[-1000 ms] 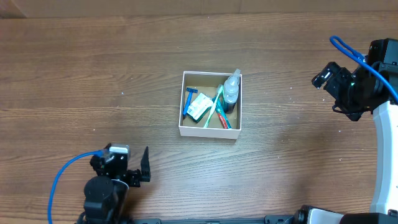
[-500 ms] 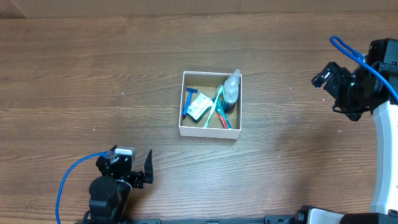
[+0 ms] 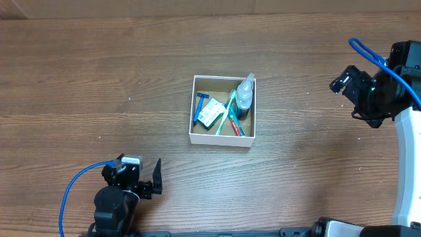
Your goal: Pack container
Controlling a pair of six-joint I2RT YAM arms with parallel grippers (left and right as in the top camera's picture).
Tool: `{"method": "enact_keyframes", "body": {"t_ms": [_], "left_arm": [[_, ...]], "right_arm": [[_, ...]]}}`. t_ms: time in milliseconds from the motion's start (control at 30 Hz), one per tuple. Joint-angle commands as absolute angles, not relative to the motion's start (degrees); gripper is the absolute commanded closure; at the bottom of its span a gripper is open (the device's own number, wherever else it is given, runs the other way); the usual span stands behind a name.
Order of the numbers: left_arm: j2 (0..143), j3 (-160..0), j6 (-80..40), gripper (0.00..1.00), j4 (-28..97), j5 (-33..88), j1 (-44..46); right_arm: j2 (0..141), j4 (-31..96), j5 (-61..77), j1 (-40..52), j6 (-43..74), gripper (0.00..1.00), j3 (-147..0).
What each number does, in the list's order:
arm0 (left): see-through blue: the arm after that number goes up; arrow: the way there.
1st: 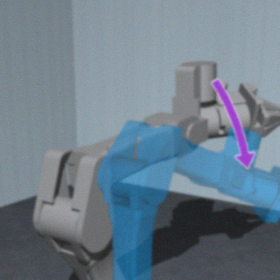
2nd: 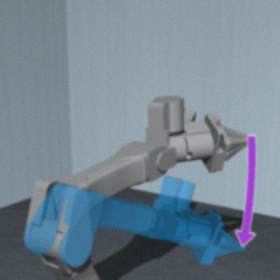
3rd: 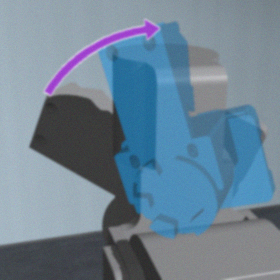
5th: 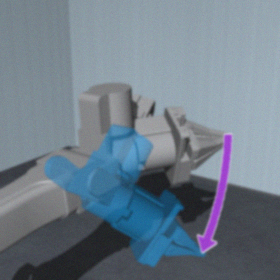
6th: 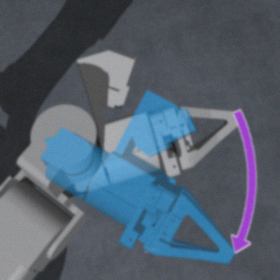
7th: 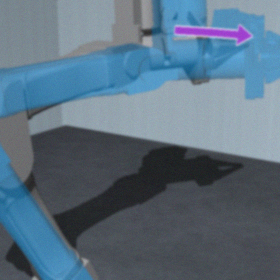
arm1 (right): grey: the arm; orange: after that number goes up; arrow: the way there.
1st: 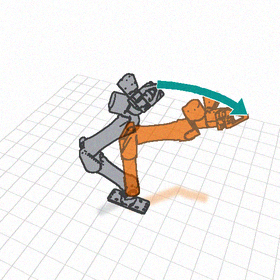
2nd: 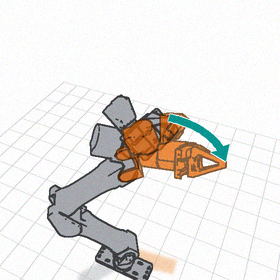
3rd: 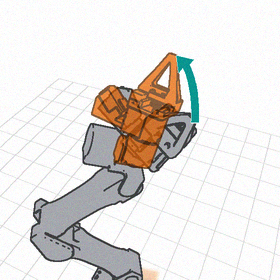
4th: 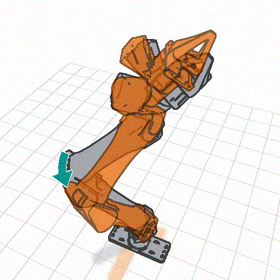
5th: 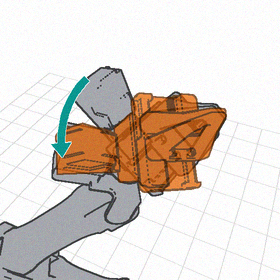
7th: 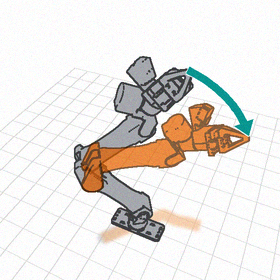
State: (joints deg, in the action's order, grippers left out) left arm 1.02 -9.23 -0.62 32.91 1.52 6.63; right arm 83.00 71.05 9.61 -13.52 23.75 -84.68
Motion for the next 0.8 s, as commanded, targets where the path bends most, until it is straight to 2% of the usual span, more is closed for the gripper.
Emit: {"method": "enact_keyframes", "body": {"t_ms": [0, 133, 300, 500, 600, 767], "left_arm": [[0.2, -8.6, -0.4, 0.0, 32.6, 2.4, 6.3], [0.2, -8.6, -0.4, 0.0, 32.6, 2.4, 6.3], [0.2, -8.6, -0.4, 0.0, 32.6, 2.4, 6.3], [0.2, -8.6, -0.4, 0.0, 32.6, 2.4, 6.3], [0.2, -8.6, -0.4, 0.0, 32.6, 2.4, 6.3], [0.2, -8.6, -0.4, 0.0, 32.6, 2.4, 6.3]], "right_arm": [[83.1, 69.4, 1.7, -13.7, 23.8, 0.0, -85.0], [80.8, 68.3, -2.0, -13.6, 23.8, 0.0, -85.0], [71.3, 67.7, -5.9, -11.5, 23.8, 0.0, -84.9], [57.8, 58.7, -15.6, -8.4, 23.6, 0.0, -79.9], [50.0, 52.1, -14.2, -8.1, 23.6, 0.0, -71.0], [35.4, 40.2, -13.1, -7.3, 23.6, 0.0, -47.9]]}}
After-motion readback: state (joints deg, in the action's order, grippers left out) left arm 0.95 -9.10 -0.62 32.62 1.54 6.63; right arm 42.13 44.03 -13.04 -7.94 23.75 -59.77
